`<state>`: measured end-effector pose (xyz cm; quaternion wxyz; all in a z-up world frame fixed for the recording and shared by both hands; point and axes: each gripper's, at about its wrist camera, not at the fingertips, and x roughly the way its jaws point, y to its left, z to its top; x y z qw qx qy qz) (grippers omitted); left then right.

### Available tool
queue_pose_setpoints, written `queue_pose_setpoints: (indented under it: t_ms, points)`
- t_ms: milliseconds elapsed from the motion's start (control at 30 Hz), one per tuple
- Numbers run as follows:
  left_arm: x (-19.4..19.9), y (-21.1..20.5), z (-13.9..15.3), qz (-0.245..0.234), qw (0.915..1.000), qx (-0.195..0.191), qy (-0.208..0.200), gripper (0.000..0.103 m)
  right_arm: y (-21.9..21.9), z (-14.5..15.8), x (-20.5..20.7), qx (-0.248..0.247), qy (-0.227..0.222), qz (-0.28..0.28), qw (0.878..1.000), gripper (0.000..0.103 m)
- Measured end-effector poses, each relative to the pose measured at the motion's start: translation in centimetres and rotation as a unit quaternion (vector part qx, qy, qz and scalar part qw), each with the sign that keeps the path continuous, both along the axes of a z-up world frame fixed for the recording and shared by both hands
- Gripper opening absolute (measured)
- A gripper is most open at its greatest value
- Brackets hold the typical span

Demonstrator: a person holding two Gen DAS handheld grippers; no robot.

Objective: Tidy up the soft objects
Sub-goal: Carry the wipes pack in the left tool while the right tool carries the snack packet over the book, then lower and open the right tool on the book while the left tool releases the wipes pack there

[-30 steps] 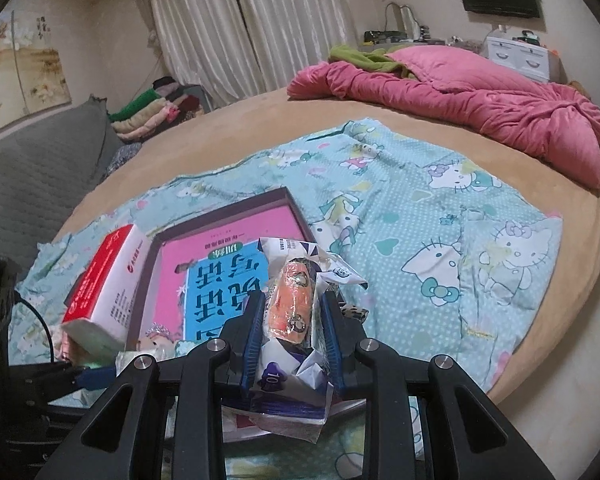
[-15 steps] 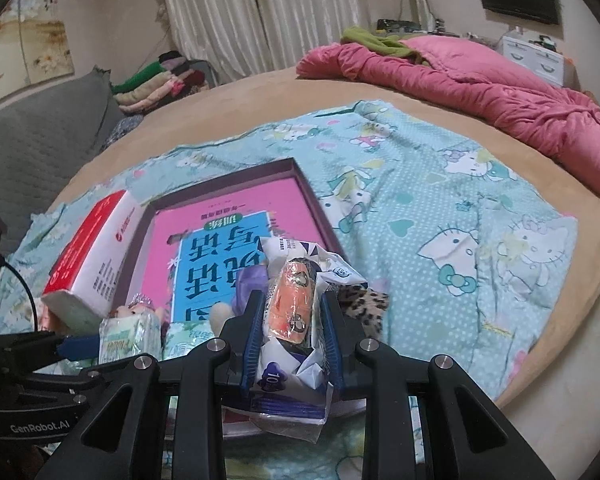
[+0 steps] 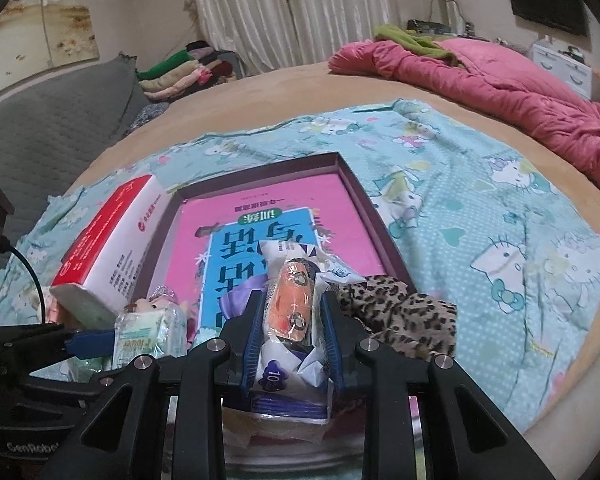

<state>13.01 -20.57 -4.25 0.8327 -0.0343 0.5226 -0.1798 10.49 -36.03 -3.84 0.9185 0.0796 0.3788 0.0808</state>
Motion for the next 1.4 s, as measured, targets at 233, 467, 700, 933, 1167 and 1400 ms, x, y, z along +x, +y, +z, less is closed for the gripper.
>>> queue_pose_setpoints:
  t_ms: [233,467,700,933,1167,1400]
  points:
    - [0.0,0.0,0.0,0.0,1.0,0.001,-0.001,0.058,0.0,-0.5,0.9,-0.012,-0.003,-0.005,1.0,0.029]
    - [0.0,0.0,0.0,0.001,1.0,0.001,-0.001,0.058,-0.8,-1.4,1.5,-0.021,0.009,-0.021,1.0,0.029]
    - [0.0,0.0,-0.1,0.001,1.0,0.0,-0.001,0.058,-0.7,-1.5,1.6,-0.023,0.007,-0.02,1.0,0.031]
    - [0.2,0.1,-0.1,0.003,1.0,0.003,-0.001,0.058,-0.8,-1.6,1.5,-0.017,0.008,-0.02,1.0,0.031]
    - [0.7,0.0,-0.1,0.01,0.9999,0.007,-0.001,0.058,-1.2,-1.5,1.2,-0.009,0.003,-0.024,1.0,0.036]
    - [0.9,-0.1,-0.1,0.014,0.9999,0.003,0.001,0.058,-1.3,-0.9,0.7,-0.008,-0.014,-0.029,0.999,0.041]
